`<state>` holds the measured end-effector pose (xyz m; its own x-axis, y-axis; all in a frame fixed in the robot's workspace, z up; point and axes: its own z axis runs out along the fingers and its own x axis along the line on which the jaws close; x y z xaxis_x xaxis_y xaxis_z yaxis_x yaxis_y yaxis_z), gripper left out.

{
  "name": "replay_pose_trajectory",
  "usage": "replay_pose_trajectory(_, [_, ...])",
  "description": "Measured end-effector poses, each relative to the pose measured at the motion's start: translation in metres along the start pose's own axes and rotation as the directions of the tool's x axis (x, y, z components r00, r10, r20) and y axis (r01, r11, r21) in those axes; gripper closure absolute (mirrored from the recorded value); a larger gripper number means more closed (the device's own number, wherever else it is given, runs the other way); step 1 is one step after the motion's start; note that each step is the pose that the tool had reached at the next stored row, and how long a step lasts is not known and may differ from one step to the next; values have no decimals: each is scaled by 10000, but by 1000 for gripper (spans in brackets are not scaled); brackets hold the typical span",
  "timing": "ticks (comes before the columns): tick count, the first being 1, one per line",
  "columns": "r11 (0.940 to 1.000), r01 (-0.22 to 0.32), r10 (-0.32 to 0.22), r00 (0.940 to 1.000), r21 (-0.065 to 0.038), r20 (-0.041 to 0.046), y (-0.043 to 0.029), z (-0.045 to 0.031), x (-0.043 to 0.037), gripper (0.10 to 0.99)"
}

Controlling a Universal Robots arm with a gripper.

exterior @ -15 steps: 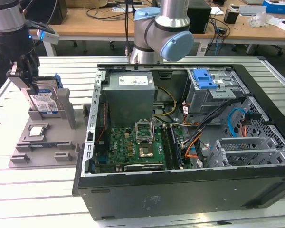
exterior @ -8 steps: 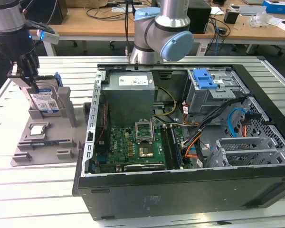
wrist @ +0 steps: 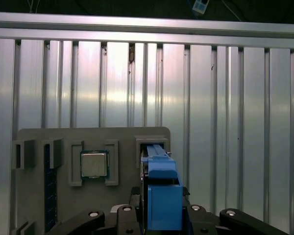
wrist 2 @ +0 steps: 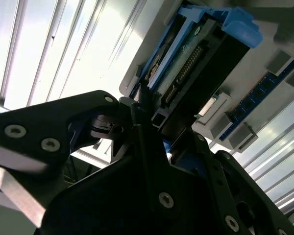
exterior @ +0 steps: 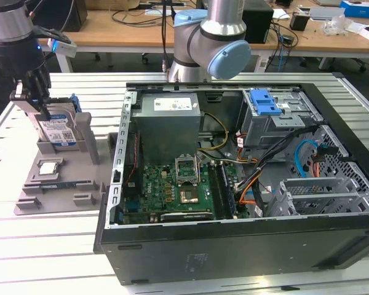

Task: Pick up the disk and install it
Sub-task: 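Pick up the disk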

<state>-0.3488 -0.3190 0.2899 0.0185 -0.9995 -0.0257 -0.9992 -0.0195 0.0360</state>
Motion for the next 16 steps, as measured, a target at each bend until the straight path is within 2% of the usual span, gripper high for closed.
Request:
replay_pose_trajectory(6, [10000, 1, -1, 10000, 0, 0, 2, -56, -2, 718])
replay_pose_trajectory(7, [10000, 0, 0, 10000, 1, 0, 3, -94, -5, 718])
replay_pose_trajectory(13, [10000, 0, 0, 10000, 1, 0, 7, -196, -17, 718])
replay_pose_trajectory(16, [10000, 0, 0, 10000, 1, 0, 11, -310, -31, 718])
